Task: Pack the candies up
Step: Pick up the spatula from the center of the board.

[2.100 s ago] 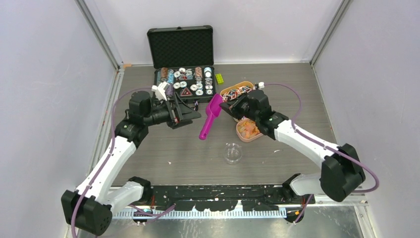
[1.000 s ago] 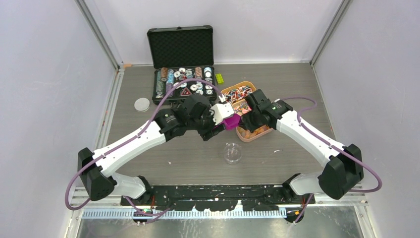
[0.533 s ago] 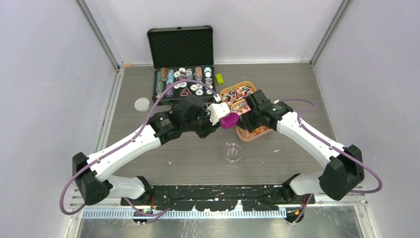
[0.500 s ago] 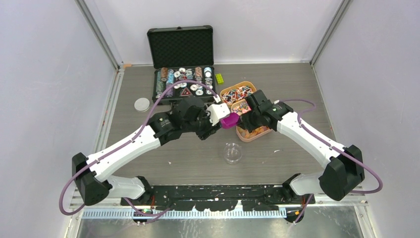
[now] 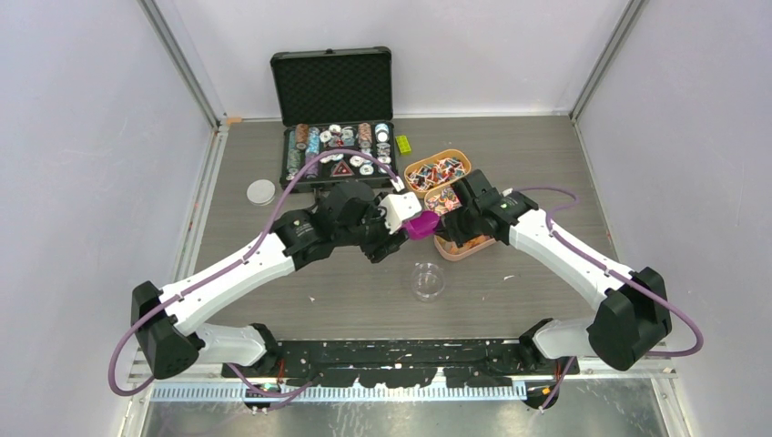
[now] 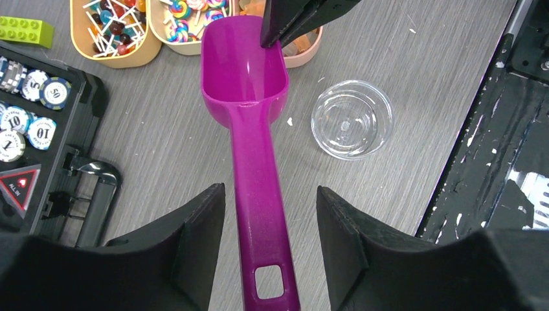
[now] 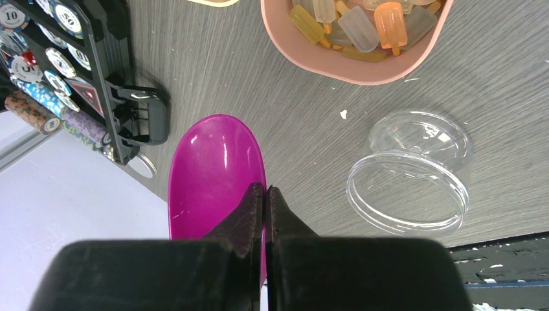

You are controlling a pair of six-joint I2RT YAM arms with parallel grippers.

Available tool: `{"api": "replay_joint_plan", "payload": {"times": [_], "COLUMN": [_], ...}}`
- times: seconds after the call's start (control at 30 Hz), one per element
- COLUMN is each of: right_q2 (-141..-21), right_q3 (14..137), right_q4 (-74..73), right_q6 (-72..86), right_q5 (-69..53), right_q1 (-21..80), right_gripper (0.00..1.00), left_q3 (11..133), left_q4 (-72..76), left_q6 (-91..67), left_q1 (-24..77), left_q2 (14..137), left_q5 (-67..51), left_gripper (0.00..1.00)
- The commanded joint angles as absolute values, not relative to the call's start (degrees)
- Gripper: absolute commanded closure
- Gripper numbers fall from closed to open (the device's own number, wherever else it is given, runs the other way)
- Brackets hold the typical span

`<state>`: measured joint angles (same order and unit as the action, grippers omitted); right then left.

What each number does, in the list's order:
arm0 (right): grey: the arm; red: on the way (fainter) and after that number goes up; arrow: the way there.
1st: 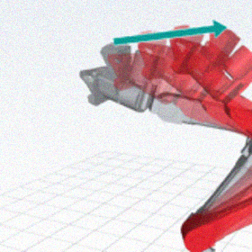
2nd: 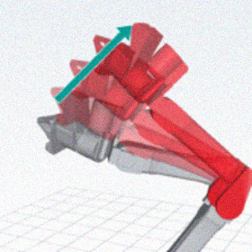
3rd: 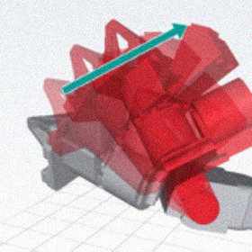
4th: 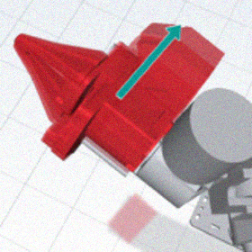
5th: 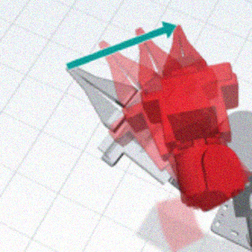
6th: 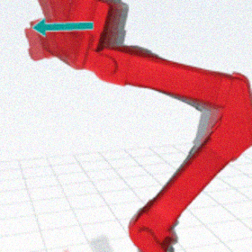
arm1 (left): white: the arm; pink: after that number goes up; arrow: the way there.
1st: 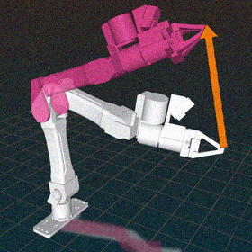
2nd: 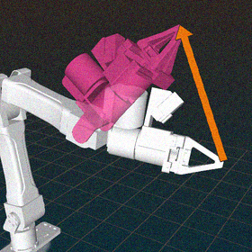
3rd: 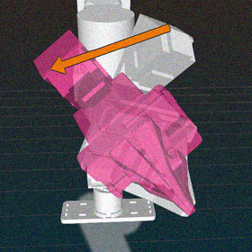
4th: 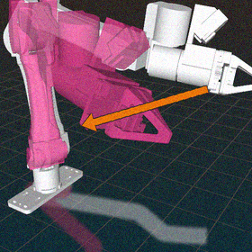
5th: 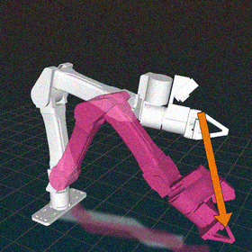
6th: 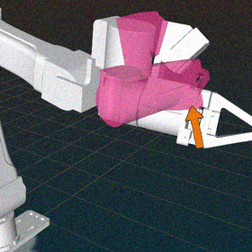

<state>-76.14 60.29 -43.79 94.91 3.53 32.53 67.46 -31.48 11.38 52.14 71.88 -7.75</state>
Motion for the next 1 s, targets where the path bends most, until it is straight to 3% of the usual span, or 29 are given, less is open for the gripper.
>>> {"api": "replay_joint_plan", "payload": {"times": [0.0, 0.27, 0.43, 0.57, 0.63, 0.8, 0.97], "right_q2": [-74.36, -74.57, -74.79, -74.11, -72.94, -66.15, -56.67], "right_q3": [60.22, 60.04, 59.95, 59.77, 59.72, 59.43, 58.71], "right_q4": [-41.51, -40.98, -40.81, -40.90, -40.29, -40.50, -42.32], "right_q6": [96.41, 96.59, 95.80, 93.07, 90.16, 82.88, 74.47], "right_q5": [3.50, 2.87, 2.78, 3.74, 4.39, 6.54, 9.09], "right_q1": [32.35, 32.29, 32.30, 32.33, 32.19, 32.15, 32.15], "right_gripper": [1.00, 1.00, 1.00, 1.00, 0.91, 0.48, 0.32], "left_q3": [66.20, 64.14, 63.97, 63.61, 63.52, 63.12, 65.09], "left_q4": [-27.80, -26.17, -25.55, -25.02, -25.26, -26.36, -30.21], "left_q6": [11.39, 10.95, 10.36, 9.24, 8.16, 5.88, 3.29], "left_q1": [51.90, 50.82, 50.55, 50.15, 49.99, 49.67, 49.66], "left_q2": [71.10, 70.88, 70.32, 68.54, 67.64, 64.86, 63.77], "left_q5": [-8.34, -8.68, -7.95, -5.48, -3.41, -1.08, -3.28], "left_gripper": [0.45, 0.54, 0.87, 1.00, 1.00, 1.00, 1.00]}}
